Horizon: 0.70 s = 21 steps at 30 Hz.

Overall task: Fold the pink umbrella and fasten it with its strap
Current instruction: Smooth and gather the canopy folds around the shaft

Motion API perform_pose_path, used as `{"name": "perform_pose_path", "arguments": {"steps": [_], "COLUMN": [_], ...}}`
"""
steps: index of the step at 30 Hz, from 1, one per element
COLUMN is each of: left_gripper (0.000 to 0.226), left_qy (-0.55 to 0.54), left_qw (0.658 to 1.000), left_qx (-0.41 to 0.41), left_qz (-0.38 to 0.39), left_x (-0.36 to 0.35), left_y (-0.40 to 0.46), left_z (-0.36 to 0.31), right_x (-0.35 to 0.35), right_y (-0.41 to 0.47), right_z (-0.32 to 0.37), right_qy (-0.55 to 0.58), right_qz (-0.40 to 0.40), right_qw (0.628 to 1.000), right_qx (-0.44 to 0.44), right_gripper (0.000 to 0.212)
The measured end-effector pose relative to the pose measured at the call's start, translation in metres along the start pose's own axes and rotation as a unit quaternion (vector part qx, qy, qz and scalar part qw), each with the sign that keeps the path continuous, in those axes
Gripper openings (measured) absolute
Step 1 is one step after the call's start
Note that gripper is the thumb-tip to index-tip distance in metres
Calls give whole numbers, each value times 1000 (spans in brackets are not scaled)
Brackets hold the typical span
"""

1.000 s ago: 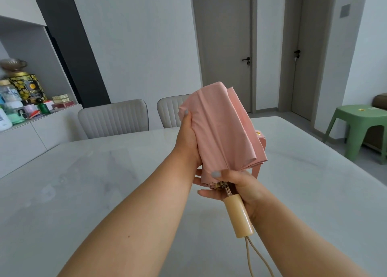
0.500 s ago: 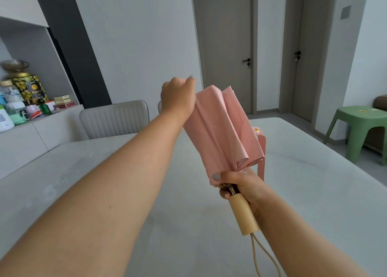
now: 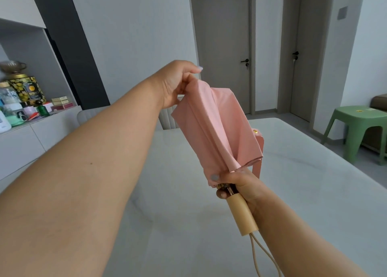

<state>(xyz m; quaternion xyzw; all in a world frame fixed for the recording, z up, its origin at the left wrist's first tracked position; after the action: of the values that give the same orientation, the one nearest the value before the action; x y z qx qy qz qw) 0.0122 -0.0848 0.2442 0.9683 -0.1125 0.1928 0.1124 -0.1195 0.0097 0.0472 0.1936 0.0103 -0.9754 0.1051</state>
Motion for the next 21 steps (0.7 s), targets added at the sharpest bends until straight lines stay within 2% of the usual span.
{"name": "perform_pose_path", "arguments": {"steps": [2,5,10,14,17,21], "left_gripper": [33,34,39,29,15,18], "left_qy": [10,-82,-162,-93,-109,6], "left_qw": [1000,997,987,995,992,997], "left_qx": [-4,-3,-11,-34,-37,-38], "left_qz": [-8,2,-2,-29,-52,-65], "left_x": [1,4,7,4,2,1], "left_y": [-2,-6,-9,-11,-11,-9], "left_z": [1,3,11,12,12,12], "right_x": [0,0,0,1,2,2], "right_y": [2,3,3,4,5,6], "right_z": [-2,-4,-5,-6,-7,-9], "right_qy": [9,12,18,12,2,-2], "right_qz": [6,12,20,21,16,25], "right_qw": [1000,1000,1000,1000,1000,999], "right_qx": [-1,-7,-2,-16,-19,-21], "right_gripper": [45,46,41,48,49,54]}}
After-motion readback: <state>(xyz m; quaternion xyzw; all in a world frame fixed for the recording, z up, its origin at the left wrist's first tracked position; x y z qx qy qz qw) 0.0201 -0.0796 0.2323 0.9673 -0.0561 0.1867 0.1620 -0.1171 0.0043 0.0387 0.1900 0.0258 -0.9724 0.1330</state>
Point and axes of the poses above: each hand's wrist, its own y-axis towards the middle knuckle, its own x-axis out of the back of the hand, z = x × y, the point moved 1 cm from there along y, towards the middle knuckle, and after that the axes turned 2 degrees about -x, right-handed, at the moved point
